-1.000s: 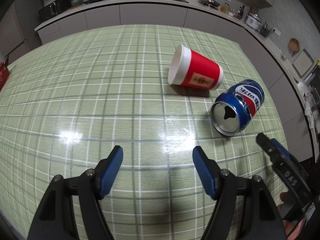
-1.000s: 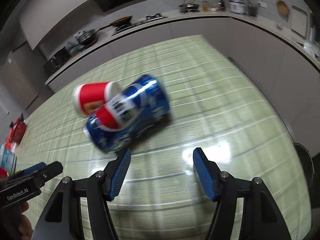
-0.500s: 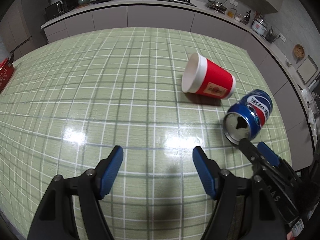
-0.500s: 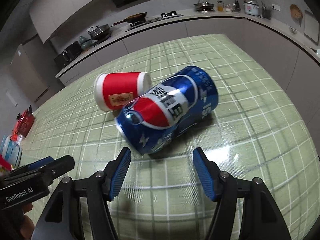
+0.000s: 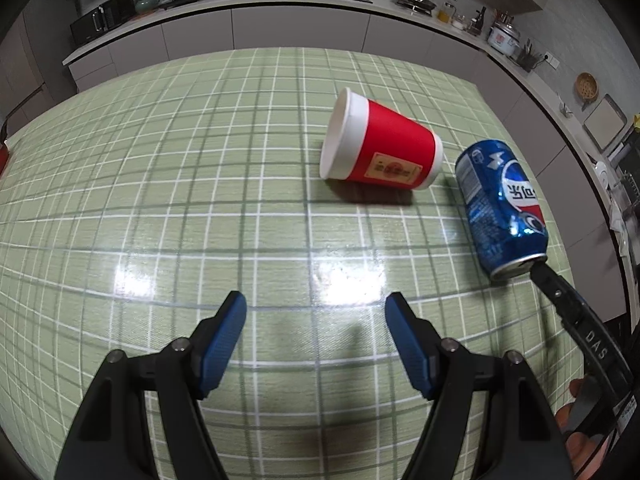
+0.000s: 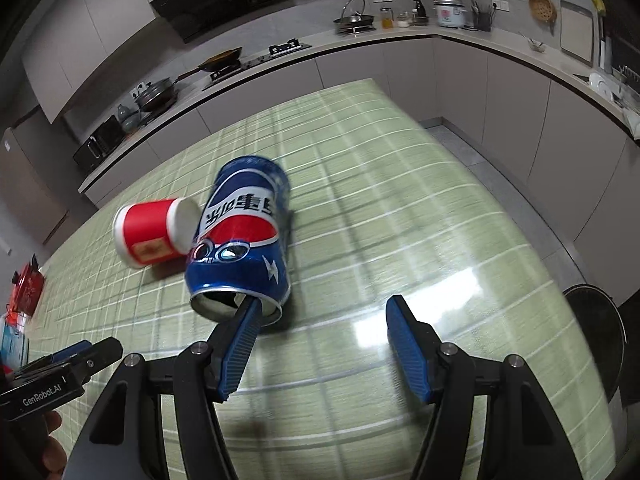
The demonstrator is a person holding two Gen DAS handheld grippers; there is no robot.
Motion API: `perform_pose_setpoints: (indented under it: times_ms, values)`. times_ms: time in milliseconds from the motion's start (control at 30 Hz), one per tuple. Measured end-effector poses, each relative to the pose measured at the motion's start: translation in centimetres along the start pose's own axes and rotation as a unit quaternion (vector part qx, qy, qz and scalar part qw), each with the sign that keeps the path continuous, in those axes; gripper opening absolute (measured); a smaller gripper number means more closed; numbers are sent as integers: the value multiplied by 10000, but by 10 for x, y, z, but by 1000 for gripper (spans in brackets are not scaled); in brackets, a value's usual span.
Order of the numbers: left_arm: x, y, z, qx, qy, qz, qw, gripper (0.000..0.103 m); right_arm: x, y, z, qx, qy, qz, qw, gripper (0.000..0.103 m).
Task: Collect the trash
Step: 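Close the right tool around the blue Pepsi can and lift it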
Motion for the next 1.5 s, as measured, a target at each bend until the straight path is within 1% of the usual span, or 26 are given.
perform_pose_setpoints:
  times_ms: [167,267,400,500,667,767,900,1000,1067,1233,1367,1500]
  values:
    - [6,-4,5,10,67,11,10000,73,2,9,3,49,124,67,9999,67]
    - [10,-6,3,-3,114,41,9999,73,1,18,1,218,178,152,9995,67]
    - [18,-5,-5,-25,159,108,9998,73,6,33,-16,488,439,347,9972,67]
    - [28,-1,-10,-17,151,215,9997,73,9,31,-29,555,592,350,9961,67]
    - [50,4,-18,20,129,431,9990,73,10,27,-40,659,582,347,9955,67]
    - [59,-2,-24,43,212,408,9989,73,10,25,-45,685,579,329,9954,67]
    - [68,-5,-38,123,481,543,9973,73,11,24,-49,654,632,370,9952,67]
    - [75,-6,-48,251,710,722,9945,73,13,23,-47,641,553,391,9956,67]
    - [82,-12,-50,269,780,723,9940,73,16,22,-44,618,525,394,9959,67]
    - [93,-30,-39,250,628,673,9954,73,20,18,-38,562,464,393,9966,67]
    - [85,-32,-31,146,509,605,9968,73,25,18,-31,524,393,400,9970,67]
    - [72,-26,-17,32,242,629,9977,73,29,16,-24,494,335,418,9973,67]
Point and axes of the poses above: each gripper's, at about its wrist camera, not at the fingertips, and y roughly against the way its jaws point, z to its right, x to its top, the point moved 2 cm from there along -y, roughly the way its jaws point, and after that the axes turned 5 degrees about -z, right-handed, at the moved point
